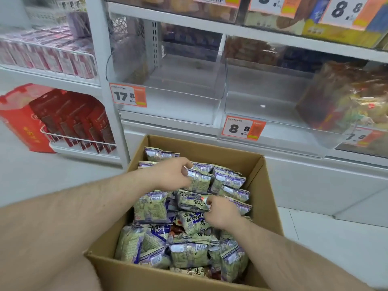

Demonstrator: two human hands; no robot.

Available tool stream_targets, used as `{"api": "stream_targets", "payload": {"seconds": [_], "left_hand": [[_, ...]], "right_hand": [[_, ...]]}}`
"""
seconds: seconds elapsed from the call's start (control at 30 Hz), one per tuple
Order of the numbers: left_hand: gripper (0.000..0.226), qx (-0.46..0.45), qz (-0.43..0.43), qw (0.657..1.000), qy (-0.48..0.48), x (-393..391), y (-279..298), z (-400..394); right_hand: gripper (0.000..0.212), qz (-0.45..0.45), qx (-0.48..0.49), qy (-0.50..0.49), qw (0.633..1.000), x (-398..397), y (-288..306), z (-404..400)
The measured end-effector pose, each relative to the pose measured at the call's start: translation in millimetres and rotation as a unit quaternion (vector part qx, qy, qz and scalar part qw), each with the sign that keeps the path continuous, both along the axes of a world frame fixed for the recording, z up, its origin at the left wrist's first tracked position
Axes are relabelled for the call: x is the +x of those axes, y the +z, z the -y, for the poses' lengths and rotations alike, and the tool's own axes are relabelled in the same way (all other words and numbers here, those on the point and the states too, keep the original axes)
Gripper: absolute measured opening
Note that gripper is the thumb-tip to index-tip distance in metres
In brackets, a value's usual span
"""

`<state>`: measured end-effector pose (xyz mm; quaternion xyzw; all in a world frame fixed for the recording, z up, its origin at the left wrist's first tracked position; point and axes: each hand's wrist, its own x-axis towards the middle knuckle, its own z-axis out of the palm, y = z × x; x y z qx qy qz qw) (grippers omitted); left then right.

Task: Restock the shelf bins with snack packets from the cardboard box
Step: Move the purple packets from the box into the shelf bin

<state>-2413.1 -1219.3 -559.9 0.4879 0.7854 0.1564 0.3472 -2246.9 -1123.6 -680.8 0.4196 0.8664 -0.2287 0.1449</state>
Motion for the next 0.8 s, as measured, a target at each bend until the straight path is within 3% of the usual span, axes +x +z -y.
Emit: {"api": "stream_targets", "payload": {"seconds": [0.1,0.23,0.37,0.5,0.6,0.67,0.73,0.8], "left_hand": [[0.05,0.0,0.069,0.996,0.05,-5.4,-12.3,-9.7],[0.049,-0.018,0.116,0.989,0.093,-14.9,-24.1,-17.8],[0.021,-0.092,0.165,0.969,0.157,-26.7,-28.1,-3.4],[0.039,-0.158,0.267,0.925,0.22,-22.9,-22.3,7.0],[0.054,-0.127,0.396,0.867,0.275,-13.4,-26.0,5.9],[0.043,-0.068,0.445,0.849,0.278,-10.2,-32.8,4.3],[0.033,-0.014,0.434,0.849,0.302,-13.4,-37.2,3.1],[0.034,0.021,0.36,0.874,0.324,-22.0,-41.7,5.6]], "right_hand": [[0.051,0.021,0.015,0.021,0.999,-17.9,-29.3,-4.9],[0.034,0.017,0.072,0.056,0.996,-28.0,-39.6,-11.5],[0.042,-0.014,0.08,0.064,0.995,-19.8,-1.6,-20.5],[0.043,-0.096,0.094,0.034,0.99,-0.5,57.3,-9.6],[0.045,-0.21,0.103,0.032,0.972,6.2,82.4,10.7],[0.046,-0.255,0.083,0.043,0.962,5.7,87.2,25.1],[0.049,-0.253,0.015,0.032,0.967,2.4,86.4,33.0],[0.048,-0.204,-0.065,-0.042,0.976,-3.4,72.7,27.6]]}}
